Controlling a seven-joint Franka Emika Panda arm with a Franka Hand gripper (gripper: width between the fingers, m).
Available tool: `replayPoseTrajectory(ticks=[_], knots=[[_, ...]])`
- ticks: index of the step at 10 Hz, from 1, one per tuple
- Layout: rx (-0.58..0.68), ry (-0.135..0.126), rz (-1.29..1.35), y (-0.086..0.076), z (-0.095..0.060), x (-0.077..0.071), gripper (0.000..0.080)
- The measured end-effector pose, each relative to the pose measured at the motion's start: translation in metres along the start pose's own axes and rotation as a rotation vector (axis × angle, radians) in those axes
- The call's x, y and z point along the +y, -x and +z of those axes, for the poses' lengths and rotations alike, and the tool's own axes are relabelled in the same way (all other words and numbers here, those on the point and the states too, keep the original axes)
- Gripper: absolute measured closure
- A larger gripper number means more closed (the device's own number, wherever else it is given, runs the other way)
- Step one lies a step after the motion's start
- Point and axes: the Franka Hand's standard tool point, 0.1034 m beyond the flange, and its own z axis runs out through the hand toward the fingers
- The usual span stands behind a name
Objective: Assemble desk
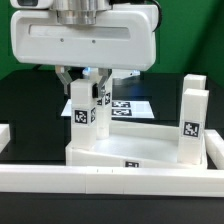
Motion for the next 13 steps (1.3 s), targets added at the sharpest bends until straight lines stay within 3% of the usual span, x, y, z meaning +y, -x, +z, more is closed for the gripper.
replayPoseTrajectory(ticks=[5, 8, 10, 11, 12, 13], knots=[[0.001, -0.089, 0.563, -0.0027, 0.0008, 0.0012, 0.051], [-0.011, -0.095, 0.773, -0.0028, 0.0008, 0.0012, 0.0509], [-0.011, -0.094, 0.773, -0.0027, 0.0011, 0.0009, 0.0509], [-0.01, -0.093, 0.746, -0.0027, 0.0014, 0.001, 0.029], [-0.011, -0.075, 0.7, -0.0029, 0.0018, 0.0006, 0.029], [-0.005, -0.068, 0.599, -0.0037, 0.0018, 0.0009, 0.0194]])
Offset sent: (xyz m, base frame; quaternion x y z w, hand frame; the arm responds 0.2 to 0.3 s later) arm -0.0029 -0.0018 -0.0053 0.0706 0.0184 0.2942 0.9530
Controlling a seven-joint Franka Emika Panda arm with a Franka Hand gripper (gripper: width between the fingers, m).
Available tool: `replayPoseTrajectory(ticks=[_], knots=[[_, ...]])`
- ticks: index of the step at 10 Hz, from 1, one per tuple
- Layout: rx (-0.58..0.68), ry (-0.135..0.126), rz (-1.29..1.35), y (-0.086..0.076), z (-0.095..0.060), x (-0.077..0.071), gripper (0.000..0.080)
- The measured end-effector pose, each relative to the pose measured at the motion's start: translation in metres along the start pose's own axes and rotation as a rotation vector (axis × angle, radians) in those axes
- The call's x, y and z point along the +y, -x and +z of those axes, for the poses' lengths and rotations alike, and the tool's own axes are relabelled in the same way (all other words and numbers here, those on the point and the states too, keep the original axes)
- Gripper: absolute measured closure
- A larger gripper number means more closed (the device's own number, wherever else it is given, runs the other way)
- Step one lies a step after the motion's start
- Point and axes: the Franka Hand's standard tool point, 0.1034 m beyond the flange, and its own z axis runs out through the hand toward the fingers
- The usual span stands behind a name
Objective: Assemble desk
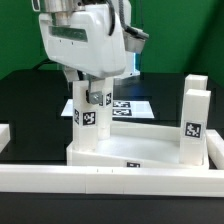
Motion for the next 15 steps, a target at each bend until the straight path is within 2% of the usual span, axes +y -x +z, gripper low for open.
replayPoseTrajectory(ticks=[1, 4, 8, 12, 15], knots=[[0.006, 0.009, -0.105, -0.0004, -0.0002, -0.0002, 0.0163], [0.021, 0.042, -0.371, 0.0027, 0.0001, -0.0034, 0.0152], [0.018, 0.056, -0.692, 0.0042, 0.0003, -0.0053, 0.0151], [0.003, 0.076, -1.056, 0.0008, 0.0016, -0.0008, 0.0151], [0.0, 0.082, -1.229, -0.0011, 0.0015, 0.0005, 0.0151]])
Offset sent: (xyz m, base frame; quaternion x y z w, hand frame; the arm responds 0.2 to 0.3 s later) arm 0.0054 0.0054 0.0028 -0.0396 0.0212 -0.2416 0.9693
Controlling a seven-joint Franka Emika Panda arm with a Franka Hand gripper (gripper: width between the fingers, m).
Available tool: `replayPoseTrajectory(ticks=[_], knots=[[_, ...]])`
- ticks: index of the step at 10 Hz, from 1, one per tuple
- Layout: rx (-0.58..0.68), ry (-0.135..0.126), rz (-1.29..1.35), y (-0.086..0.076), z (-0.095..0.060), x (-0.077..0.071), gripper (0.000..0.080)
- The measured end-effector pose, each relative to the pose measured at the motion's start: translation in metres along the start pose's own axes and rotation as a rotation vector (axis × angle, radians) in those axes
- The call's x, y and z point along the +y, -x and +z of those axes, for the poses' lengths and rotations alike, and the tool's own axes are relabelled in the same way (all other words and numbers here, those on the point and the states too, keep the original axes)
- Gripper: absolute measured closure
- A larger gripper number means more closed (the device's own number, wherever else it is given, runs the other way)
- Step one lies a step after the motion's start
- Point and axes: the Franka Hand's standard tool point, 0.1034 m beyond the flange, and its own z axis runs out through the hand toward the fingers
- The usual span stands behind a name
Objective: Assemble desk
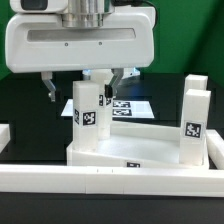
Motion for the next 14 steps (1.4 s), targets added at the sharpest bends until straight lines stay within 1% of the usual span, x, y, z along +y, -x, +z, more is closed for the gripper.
replayPoseTrajectory(ticks=[1, 2, 3, 4, 5, 7, 8, 9, 11, 13, 14], knots=[[-0.003, 0.004, -0.056, 0.0006, 0.0, 0.0012, 0.0151], [-0.003, 0.004, -0.038, 0.0006, 0.0, 0.0012, 0.0279], [-0.003, 0.004, -0.038, 0.0006, 0.0, 0.0013, 0.0279], [-0.003, 0.004, -0.025, 0.0006, 0.0, 0.0011, 0.042], [-0.003, 0.004, -0.007, 0.0006, 0.0, 0.0012, 0.0511], [-0.001, 0.001, 0.046, 0.0007, 0.0001, 0.0011, 0.0511], [0.003, -0.008, 0.172, 0.0013, 0.0001, 0.0016, 0.0511], [0.003, -0.01, 0.242, 0.0019, 0.0002, 0.0017, 0.0511], [0.008, -0.023, 0.449, 0.0013, 0.0001, 0.0011, 0.0511], [0.014, -0.052, 0.678, 0.0014, 0.0002, 0.0017, 0.0509], [0.016, -0.064, 0.747, 0.0015, 0.0004, 0.0018, 0.0509]])
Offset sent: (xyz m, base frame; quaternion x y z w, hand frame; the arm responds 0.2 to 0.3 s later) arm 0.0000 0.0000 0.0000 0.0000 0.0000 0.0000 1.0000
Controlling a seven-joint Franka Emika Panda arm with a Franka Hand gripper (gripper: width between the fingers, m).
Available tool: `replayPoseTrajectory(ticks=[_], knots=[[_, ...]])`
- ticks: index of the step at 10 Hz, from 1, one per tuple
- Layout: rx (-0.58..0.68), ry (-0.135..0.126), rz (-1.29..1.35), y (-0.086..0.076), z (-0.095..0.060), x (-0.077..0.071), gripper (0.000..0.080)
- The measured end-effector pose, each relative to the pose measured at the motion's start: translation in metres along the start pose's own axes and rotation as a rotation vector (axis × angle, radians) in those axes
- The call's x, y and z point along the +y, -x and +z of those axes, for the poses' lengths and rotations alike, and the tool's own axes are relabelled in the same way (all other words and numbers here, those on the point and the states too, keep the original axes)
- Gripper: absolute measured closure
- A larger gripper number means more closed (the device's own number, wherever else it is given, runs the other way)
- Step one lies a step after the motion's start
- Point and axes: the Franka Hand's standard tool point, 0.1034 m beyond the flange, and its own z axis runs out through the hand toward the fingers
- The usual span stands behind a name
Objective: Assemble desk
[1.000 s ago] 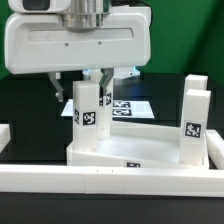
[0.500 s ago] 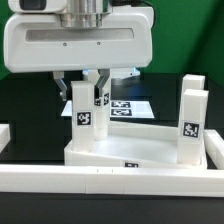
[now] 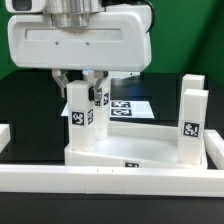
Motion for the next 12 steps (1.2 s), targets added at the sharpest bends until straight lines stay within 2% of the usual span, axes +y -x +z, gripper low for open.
replayPoseTrajectory(ticks=[1, 6, 8, 9, 10, 11, 12], knots=[[0.005, -0.016, 0.135, -0.0001, 0.0002, -0.0005, 0.0509], [-0.003, -0.02, 0.56, 0.0006, 0.0001, -0.002, 0.0509], [-0.002, -0.019, 0.561, 0.0006, 0.0004, -0.002, 0.0509], [-0.002, -0.018, 0.536, 0.0008, 0.0009, -0.0019, 0.0313], [-0.008, -0.004, 0.518, 0.0031, 0.0026, -0.0023, 0.0199], [-0.004, 0.008, 0.388, 0.0037, 0.002, -0.0037, 0.0199], [0.0, 0.018, 0.271, 0.004, 0.0005, -0.0057, 0.0161]])
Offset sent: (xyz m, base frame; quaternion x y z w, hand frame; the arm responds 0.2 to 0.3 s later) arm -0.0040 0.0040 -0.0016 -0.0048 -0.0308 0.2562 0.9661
